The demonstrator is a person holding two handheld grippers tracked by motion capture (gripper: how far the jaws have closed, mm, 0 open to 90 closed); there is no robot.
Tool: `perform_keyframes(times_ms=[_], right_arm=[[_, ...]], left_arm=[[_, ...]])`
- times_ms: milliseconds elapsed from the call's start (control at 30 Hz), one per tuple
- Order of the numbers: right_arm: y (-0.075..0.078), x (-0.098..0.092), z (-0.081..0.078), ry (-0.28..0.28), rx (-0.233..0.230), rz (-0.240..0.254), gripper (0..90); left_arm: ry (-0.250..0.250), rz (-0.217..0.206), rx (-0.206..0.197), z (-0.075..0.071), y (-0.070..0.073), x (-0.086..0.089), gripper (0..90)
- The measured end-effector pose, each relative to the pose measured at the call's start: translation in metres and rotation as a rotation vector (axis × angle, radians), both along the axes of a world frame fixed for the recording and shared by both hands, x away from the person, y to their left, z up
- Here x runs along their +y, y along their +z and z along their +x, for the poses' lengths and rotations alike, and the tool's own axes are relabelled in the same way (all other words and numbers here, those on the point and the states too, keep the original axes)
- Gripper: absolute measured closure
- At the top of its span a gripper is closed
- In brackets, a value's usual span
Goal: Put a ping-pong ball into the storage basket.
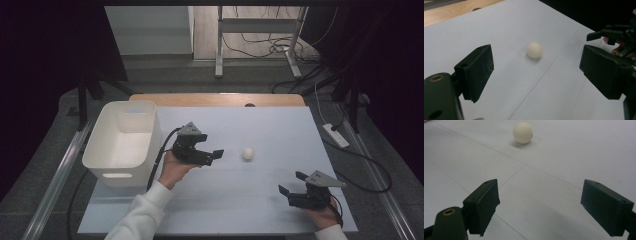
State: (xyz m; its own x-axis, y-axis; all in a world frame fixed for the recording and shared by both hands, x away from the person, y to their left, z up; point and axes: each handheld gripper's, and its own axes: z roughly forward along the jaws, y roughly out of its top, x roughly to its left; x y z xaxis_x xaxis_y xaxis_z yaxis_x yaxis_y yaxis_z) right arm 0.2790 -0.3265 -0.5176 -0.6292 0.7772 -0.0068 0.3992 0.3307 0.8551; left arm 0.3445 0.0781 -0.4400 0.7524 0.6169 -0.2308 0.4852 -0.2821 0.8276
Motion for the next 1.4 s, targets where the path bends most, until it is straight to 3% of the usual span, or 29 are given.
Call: perform_keyframes(times_ms=[1400], right_arm=[[0.0,0.0,0.0,0.001,0.0,0.002,15.1]], left_arm=[[-0.048,0.045,0.03,0.023,-0.023,-0.042,13.3]])
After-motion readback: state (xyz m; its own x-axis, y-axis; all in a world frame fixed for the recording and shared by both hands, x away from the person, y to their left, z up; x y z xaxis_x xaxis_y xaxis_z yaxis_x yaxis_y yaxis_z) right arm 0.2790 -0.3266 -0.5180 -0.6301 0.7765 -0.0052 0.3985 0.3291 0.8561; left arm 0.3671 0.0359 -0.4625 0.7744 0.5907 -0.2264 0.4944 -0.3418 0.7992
